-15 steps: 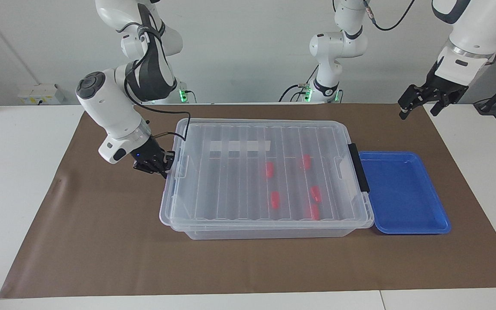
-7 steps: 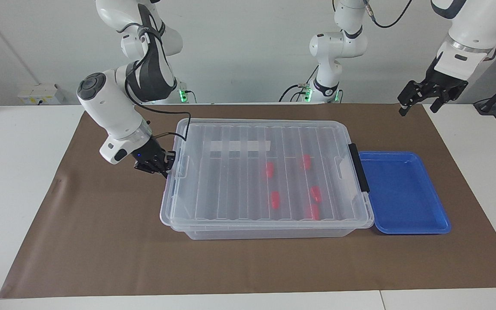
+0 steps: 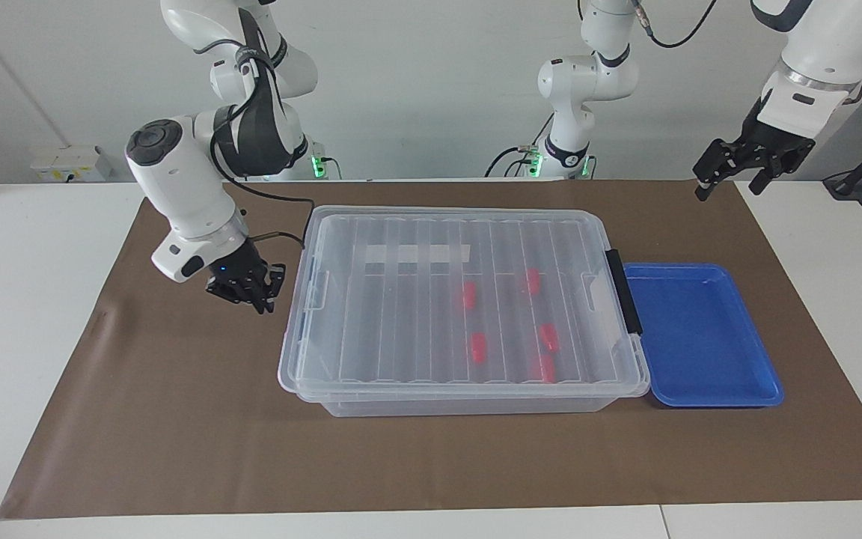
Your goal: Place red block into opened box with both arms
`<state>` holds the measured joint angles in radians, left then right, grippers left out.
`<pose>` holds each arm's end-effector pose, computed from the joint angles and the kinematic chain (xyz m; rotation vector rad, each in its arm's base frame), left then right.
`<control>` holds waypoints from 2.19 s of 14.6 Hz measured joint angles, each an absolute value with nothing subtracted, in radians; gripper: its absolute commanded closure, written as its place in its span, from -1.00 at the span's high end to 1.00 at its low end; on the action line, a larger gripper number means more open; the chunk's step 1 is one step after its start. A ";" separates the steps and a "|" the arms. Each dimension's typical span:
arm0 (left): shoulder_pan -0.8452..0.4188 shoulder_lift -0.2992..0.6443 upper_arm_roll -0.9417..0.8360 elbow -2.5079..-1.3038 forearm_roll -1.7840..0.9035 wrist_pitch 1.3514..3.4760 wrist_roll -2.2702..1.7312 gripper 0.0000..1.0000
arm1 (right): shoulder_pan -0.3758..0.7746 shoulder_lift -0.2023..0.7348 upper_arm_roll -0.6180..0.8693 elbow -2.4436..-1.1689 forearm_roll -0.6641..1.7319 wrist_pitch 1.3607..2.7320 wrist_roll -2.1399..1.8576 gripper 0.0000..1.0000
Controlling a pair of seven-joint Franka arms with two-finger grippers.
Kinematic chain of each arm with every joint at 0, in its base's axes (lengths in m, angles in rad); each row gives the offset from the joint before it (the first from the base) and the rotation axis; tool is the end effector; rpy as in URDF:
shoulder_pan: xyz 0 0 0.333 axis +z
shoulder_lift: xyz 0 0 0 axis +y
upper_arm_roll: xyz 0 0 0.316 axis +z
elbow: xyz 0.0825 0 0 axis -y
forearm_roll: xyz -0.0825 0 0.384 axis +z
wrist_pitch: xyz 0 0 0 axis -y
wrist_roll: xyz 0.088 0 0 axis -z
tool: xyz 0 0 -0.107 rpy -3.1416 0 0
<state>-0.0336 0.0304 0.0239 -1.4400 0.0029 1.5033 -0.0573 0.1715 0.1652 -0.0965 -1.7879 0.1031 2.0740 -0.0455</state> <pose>0.5573 -0.0053 0.6629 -3.1378 -0.0750 -0.0518 0.6183 0.0547 0.4694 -3.0544 -0.1200 -0.1847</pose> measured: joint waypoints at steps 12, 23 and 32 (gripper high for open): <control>-0.033 0.012 0.023 -1.461 0.003 1.503 -0.057 1.00 | 0.045 0.075 -0.105 -1.592 0.034 1.681 0.010 1.00; 0.016 0.006 -0.031 -1.472 0.003 1.525 -0.057 1.00 | 0.046 -0.027 -0.096 -1.554 -0.020 1.489 0.082 1.00; 0.018 0.006 -0.038 -1.492 0.001 1.613 -0.078 1.00 | 0.047 -0.028 -0.087 -1.554 -0.021 1.489 0.083 1.00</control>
<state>0.0176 0.0063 -0.0385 -1.4921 0.0010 1.6132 -0.0782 0.0466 -0.0279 -0.0869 -1.5540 -0.0207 1.4893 0.0828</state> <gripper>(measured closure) 0.000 0.000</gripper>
